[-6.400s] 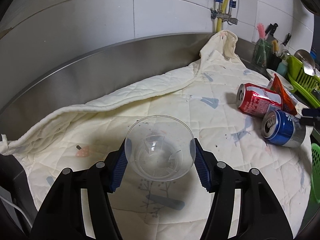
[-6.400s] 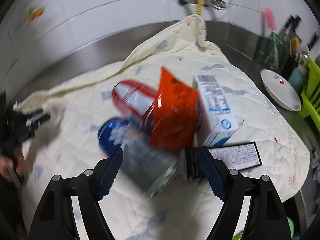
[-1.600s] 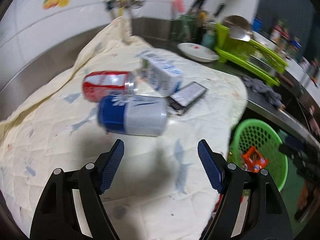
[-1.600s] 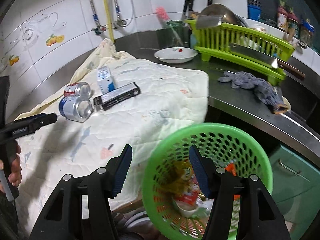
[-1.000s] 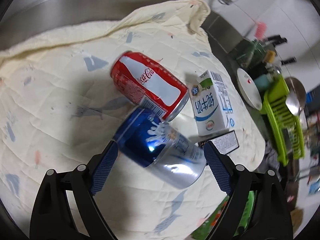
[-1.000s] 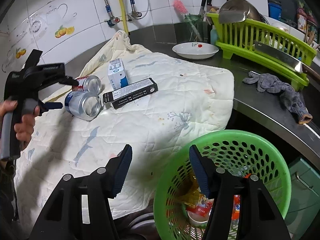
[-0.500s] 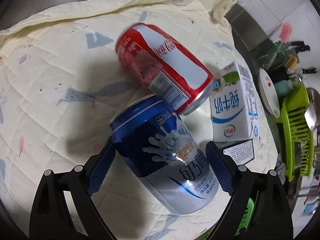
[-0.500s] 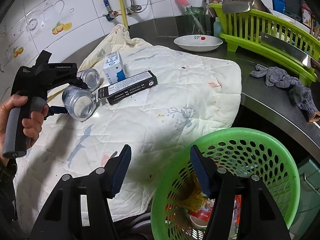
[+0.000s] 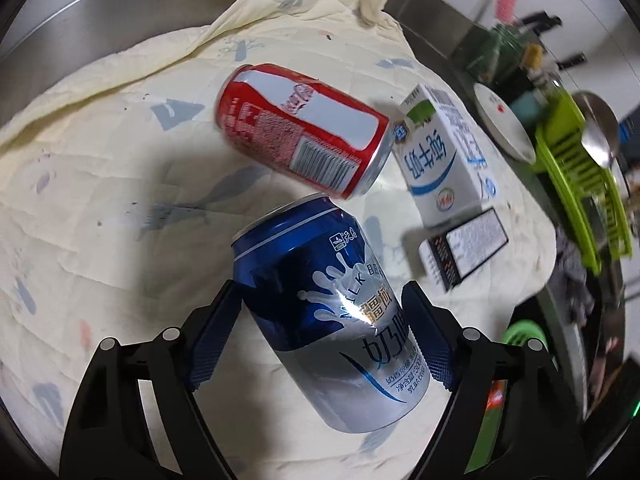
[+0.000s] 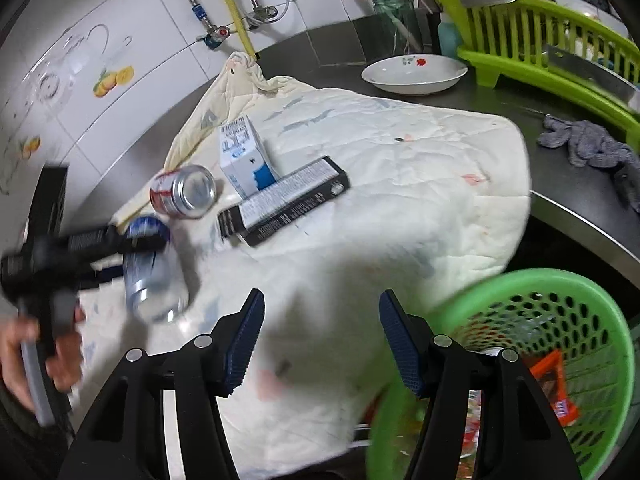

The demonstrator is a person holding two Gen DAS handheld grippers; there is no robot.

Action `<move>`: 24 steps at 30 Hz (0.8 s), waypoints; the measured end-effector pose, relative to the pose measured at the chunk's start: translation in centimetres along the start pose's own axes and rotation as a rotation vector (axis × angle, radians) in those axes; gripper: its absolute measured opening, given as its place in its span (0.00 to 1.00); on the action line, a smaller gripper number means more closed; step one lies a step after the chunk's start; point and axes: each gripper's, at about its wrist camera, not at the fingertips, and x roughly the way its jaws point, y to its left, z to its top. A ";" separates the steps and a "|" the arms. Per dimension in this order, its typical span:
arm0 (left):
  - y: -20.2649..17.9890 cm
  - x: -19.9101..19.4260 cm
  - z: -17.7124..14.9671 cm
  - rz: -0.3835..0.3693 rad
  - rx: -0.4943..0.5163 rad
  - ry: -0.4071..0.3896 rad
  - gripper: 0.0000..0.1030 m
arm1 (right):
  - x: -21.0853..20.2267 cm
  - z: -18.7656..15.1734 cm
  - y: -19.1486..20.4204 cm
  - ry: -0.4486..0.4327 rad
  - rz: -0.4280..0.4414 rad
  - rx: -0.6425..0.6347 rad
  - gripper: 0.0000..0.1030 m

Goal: Collect trash
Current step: 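Grasp the blue milk can with the left gripper while the right gripper grasps the black box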

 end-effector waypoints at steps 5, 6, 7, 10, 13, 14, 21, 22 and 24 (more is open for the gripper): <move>1.7 -0.7 -0.5 -0.020 0.043 0.015 0.78 | 2.6 2.5 1.4 0.036 0.040 0.087 0.49; 2.2 -0.7 -0.5 -0.029 0.045 0.021 0.78 | 3.2 3.1 1.7 0.041 0.049 0.109 0.49; 2.4 -0.8 -0.6 -0.034 0.048 0.023 0.78 | 3.6 3.6 1.9 0.044 0.054 0.125 0.47; 2.9 -0.7 -0.8 -0.043 0.062 0.026 0.78 | 5.1 5.1 2.4 0.055 0.061 0.190 0.45; 3.4 -0.6 -0.9 -0.053 0.066 0.031 0.78 | 6.6 6.6 2.7 0.058 0.028 0.237 0.44; 3.5 -0.6 -0.9 -0.058 0.065 0.034 0.77 | 6.9 6.8 2.7 0.058 0.018 0.245 0.44; 4.2 -0.3 -0.6 -0.085 0.064 0.035 0.77 | 9.4 8.1 3.1 0.053 -0.081 0.306 0.45; 4.2 -0.3 -0.6 -0.086 0.067 0.033 0.77 | 9.7 8.1 3.0 0.056 -0.084 0.314 0.45; 4.3 -0.2 -0.6 -0.088 0.071 0.031 0.77 | 10.3 8.2 3.1 0.060 -0.091 0.325 0.45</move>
